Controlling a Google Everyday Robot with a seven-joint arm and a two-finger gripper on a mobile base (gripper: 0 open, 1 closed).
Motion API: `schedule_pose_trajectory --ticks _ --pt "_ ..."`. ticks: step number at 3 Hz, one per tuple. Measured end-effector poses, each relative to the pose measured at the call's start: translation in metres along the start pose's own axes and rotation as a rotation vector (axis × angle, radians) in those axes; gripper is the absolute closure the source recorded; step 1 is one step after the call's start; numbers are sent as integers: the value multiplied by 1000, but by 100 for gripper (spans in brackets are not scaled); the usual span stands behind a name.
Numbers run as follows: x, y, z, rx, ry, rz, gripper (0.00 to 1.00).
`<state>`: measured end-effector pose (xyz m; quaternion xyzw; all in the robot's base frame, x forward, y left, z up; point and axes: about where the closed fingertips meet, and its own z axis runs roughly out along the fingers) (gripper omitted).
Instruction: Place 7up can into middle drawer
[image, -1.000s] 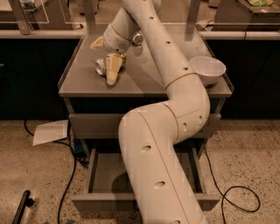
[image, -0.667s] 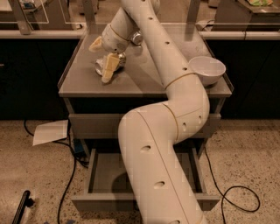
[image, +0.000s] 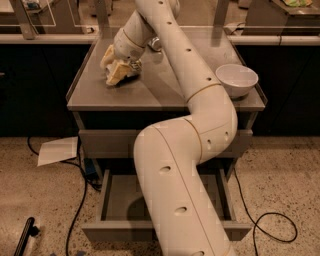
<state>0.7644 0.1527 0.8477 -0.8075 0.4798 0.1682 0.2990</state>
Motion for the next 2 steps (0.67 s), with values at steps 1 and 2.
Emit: schedule_pose_trajectory --ticks 1,2 --pt "0 0 0 0 0 0 89" --pt "0 0 0 0 0 0 100"
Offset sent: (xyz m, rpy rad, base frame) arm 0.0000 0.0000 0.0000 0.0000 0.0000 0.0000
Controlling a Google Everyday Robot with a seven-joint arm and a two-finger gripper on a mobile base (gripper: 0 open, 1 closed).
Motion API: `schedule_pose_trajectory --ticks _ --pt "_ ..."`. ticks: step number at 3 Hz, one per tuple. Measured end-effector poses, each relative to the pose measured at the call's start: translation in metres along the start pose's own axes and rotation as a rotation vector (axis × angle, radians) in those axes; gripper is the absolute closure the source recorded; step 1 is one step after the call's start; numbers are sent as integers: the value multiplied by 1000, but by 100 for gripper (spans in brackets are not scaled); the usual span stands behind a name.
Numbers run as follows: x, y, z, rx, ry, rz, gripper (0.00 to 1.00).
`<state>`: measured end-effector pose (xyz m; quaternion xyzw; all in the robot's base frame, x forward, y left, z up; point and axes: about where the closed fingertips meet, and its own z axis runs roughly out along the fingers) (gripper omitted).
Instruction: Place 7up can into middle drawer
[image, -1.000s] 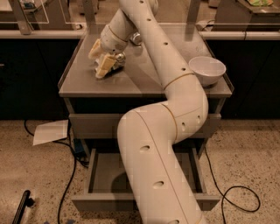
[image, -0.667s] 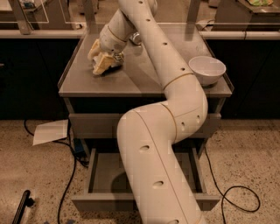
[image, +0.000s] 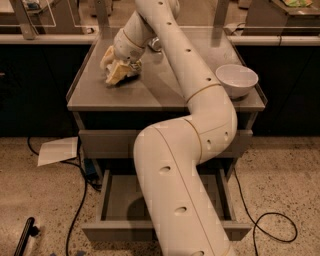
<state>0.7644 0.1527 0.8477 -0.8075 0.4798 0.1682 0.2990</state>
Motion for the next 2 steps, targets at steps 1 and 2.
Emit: schedule_pose_trajectory --ticks 1,2 --pt "0 0 0 0 0 0 100" --pt "-4 4 1 -19 -8 17 100"
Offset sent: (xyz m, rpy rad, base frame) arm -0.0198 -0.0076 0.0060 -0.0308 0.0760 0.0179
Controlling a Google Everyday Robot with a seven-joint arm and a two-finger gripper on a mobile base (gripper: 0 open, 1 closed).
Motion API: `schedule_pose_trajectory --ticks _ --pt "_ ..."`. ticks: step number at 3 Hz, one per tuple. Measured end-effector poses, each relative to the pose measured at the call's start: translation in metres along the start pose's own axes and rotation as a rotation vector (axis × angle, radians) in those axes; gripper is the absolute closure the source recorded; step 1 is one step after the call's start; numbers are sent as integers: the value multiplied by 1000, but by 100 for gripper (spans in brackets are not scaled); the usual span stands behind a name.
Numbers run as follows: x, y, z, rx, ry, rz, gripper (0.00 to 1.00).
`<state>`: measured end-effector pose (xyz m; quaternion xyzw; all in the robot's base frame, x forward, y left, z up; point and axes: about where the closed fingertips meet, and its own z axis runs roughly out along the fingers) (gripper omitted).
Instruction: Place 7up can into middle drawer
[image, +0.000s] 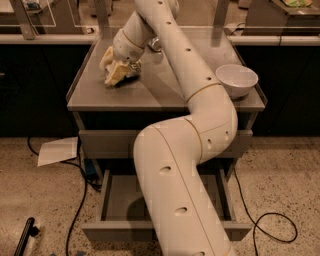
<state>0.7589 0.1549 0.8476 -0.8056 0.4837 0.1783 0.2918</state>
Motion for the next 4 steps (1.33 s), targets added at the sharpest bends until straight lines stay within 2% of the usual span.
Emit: schedule_pose_trajectory --ticks 1,2,3,4 --pt "-14 19 -7 -65 -32 33 100" --pt "-29 31 -31 -54 -67 74 100" --pt "-56 41 -85 66 -106 69 100" --pt "-90 64 -170 267 -149 36 100"
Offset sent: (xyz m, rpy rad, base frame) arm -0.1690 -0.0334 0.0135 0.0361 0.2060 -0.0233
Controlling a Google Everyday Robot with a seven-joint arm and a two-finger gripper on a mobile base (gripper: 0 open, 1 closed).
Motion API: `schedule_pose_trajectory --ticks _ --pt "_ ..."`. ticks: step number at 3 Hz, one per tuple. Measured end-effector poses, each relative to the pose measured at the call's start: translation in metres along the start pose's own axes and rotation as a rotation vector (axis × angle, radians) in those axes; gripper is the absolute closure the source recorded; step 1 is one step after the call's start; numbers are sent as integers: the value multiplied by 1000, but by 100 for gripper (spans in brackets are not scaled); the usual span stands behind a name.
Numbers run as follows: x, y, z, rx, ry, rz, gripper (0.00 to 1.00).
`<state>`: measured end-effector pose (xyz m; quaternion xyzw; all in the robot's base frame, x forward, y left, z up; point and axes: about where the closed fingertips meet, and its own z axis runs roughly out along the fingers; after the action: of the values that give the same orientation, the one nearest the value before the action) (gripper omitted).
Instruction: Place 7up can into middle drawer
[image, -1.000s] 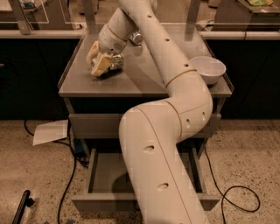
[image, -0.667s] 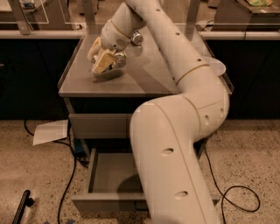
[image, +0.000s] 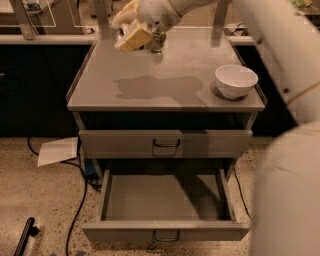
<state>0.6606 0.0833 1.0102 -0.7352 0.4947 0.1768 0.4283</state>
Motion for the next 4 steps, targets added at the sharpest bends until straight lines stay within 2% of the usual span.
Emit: schedule_pose_trajectory --ticks 1,2,3,4 --pt "-53 23 -46 140 -73 -69 100" --pt "-46 34 -42 175 -81 -42 100" --pt "-48 38 -38 178 -85 -44 100" --pt "-70 59 -44 235 -129 -33 100"
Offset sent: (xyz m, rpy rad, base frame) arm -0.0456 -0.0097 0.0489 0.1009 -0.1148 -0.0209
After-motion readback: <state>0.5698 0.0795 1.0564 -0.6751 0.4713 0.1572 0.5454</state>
